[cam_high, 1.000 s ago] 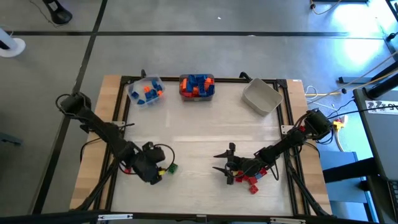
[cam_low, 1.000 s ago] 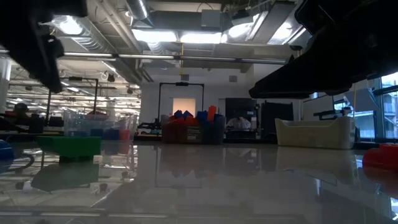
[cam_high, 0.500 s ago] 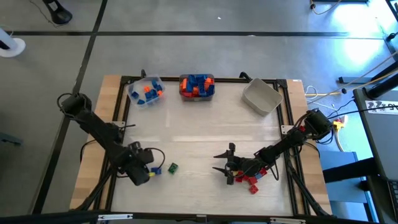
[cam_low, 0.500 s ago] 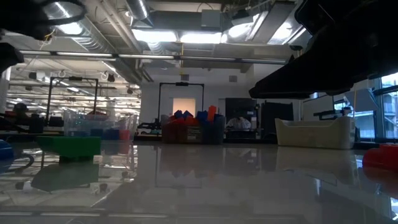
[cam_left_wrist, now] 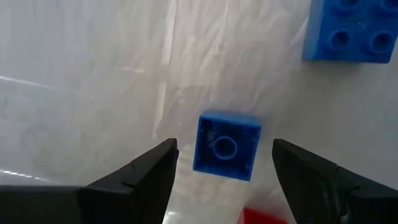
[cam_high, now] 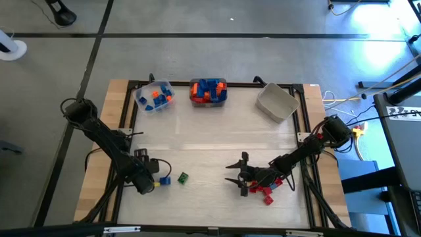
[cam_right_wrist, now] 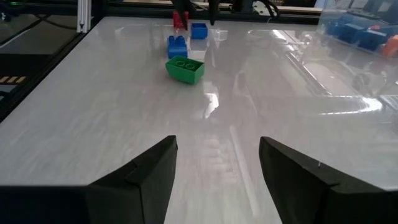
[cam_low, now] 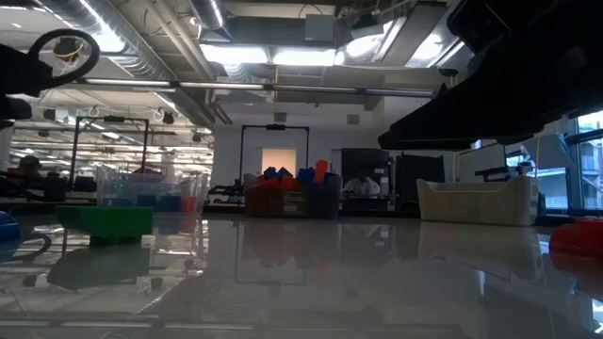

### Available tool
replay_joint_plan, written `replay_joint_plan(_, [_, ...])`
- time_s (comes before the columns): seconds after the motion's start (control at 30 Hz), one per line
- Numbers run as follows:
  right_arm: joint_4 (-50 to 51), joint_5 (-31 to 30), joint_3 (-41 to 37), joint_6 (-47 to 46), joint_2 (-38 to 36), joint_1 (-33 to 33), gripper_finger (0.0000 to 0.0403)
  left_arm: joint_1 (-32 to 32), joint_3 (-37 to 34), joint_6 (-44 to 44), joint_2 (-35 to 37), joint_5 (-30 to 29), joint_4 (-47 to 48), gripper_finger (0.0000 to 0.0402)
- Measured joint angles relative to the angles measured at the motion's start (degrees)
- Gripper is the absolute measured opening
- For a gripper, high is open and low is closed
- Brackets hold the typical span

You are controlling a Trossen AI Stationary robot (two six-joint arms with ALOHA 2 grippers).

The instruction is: Sort blocks by size

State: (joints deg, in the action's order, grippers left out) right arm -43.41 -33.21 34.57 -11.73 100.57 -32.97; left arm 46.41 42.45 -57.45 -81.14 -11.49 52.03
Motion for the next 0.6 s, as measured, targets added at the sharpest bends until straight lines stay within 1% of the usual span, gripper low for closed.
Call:
replay_joint_plan(0.2, [-0.05, 0.02, 0.0, 0.0, 0.0, 0.0, 0.023, 0.0, -2.12, 0.33, 0.0, -1.15, -0.69, 0.025])
replay_joint_plan(0.37, [-0.06, 0.02, 0.0, 0.0, 0.0, 0.0, 0.023, 0.0, -4.65, -0.25, 0.04, -0.15, -6.25, 0.025])
replay_joint_plan(0.47, [-0.06, 0.02, 0.0, 0.0, 0.0, 0.0, 0.023, 0.0, -5.2, -1.23, 0.17, 0.01, -7.12, 0.0249])
replay_joint_plan(0.53, [-0.08, 0.02, 0.0, 0.0, 0.0, 0.0, 0.023, 0.0, -5.22, -2.17, 0.17, 0.25, -7.24, 0.0238])
replay_joint_plan(0.6, [-0.08, 0.03, 0.0, 0.0, 0.0, 0.0, 0.023, 0.0, -5.22, -2.44, 0.16, 0.82, -7.56, 0.0215])
